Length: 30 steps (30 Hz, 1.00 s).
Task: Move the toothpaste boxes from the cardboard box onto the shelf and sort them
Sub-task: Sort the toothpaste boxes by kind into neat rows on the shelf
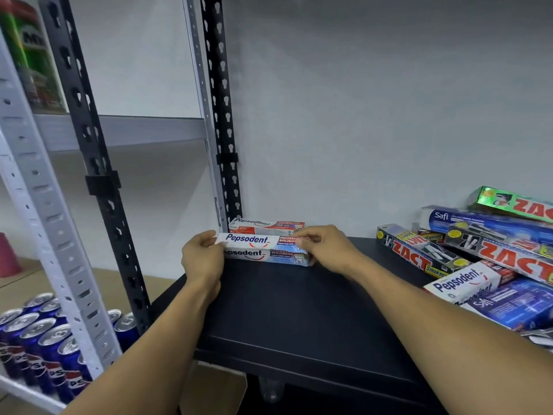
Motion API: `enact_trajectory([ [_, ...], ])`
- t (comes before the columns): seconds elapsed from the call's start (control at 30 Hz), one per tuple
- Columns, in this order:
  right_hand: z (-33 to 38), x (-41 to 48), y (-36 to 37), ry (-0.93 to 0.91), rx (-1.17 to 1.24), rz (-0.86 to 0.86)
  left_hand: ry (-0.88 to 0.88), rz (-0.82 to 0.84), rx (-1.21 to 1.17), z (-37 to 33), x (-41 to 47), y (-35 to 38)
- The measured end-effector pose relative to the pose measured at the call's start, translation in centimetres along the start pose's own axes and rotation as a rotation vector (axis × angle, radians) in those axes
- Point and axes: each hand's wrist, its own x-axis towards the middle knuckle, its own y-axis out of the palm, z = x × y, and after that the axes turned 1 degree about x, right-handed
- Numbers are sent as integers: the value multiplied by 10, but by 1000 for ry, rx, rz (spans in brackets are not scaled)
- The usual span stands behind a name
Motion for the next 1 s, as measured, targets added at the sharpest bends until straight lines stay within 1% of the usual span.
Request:
enact_trajectory([
  [0.1,0,7,-1,65,82,-12,71,36,110,0,-3,4],
  [0.2,-6,9,4,84,151,-79,118,57,181,0,-1,6],
  [0.3,-10,7,7,99,279,-150,140,66,191,-1,2,6],
  [0.33,-11,5,5,106,352,-139,146,61,192,-1,4,6],
  [0.4,-13,1,1,108,459,-47,145,38,175,-2,7,5],
  [0.43,-14,-2,0,95,431,-7,140,24,173,-4,7,4],
  [0.47,-14,-4,1,80,349,9,141,11,188,-4,9,4],
  [0.53,-14,-6,3,44,147,-33,163,-2,223,-5,11,4],
  [0.63,-13,-7,5,-60,-93,-97,176,-11,275,-6,11,5],
  [0.73,-17,-5,6,-99,-253,-125,167,-6,323,-7,12,6],
  [0.87,-19,2,10,-40,-223,-180,160,67,391,-8,15,6],
  [1.0,-19,6,11,-45,-71,-152,208,172,511,-10,16,4],
])
